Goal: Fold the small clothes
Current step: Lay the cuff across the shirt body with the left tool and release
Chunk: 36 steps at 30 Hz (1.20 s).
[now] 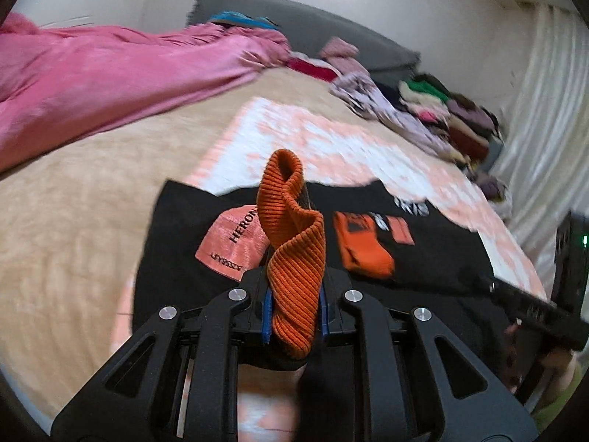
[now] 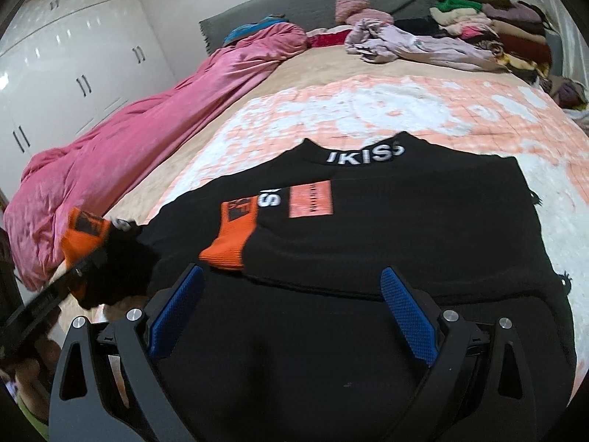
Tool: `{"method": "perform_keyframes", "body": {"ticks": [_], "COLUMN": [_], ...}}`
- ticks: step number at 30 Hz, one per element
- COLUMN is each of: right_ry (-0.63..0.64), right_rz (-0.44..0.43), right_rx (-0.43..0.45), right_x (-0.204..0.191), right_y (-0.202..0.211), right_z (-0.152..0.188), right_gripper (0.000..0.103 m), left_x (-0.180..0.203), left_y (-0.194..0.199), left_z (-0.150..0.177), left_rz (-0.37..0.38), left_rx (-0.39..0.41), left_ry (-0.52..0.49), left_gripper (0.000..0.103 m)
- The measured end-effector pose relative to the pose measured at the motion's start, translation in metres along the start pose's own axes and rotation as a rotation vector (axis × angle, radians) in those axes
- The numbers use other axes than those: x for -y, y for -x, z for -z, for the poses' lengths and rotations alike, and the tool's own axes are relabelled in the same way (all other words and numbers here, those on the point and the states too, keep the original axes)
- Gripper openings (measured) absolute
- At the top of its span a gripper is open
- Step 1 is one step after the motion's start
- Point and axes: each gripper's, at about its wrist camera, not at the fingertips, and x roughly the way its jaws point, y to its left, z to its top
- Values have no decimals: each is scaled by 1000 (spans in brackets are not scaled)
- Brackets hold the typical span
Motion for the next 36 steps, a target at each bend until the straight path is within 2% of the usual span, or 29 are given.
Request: {"method": "perform_keyframes", "body": {"ticks": [4,5,8,11,15,18,25,29,31,32,36], "right_ry": [-19,-23,-28,-36,-48,-42,1,17,29,38,28], "right_rz": [6,7,7,8,-1,-22,-123,-181,-201,-199,-197], "right_rx": [4,5,10,15,-1,-16,-85,-145,-175,-200,-251], "right_x": [7,8,10,13,15,10,-19,-41,-51,-57,-66], "right_y": [2,2,3,4,1,-1,-11,-25,-35,-43,-63], "right_z": [0,-1,-1,-3,-2,0,10,17,18,20,25], "right_gripper": [96,96,96,96,96,96,96,96,88,80,71], "left_x": [14,18,25,25,22,14,-17,-30,-37,-39,-45], "left_y": [-12,-16,-21,-20,-9,-3,8,11,12,13,19], "left_z": [11,13,17,17,13,6,-7,-9,-10,-11,-12], "left_rz": [76,99,123,180,217,195,42,-8,-9,-10,-17], "left_rx": [-54,-72,-94,-109,-92,-69,-17,-6,-4,-2,18], "left_ry": [-14,-19,-36,-20,5,40,106,128,152,160,182], "left_gripper": [13,16,21,37,38,38,41,41,42,42,42]}}
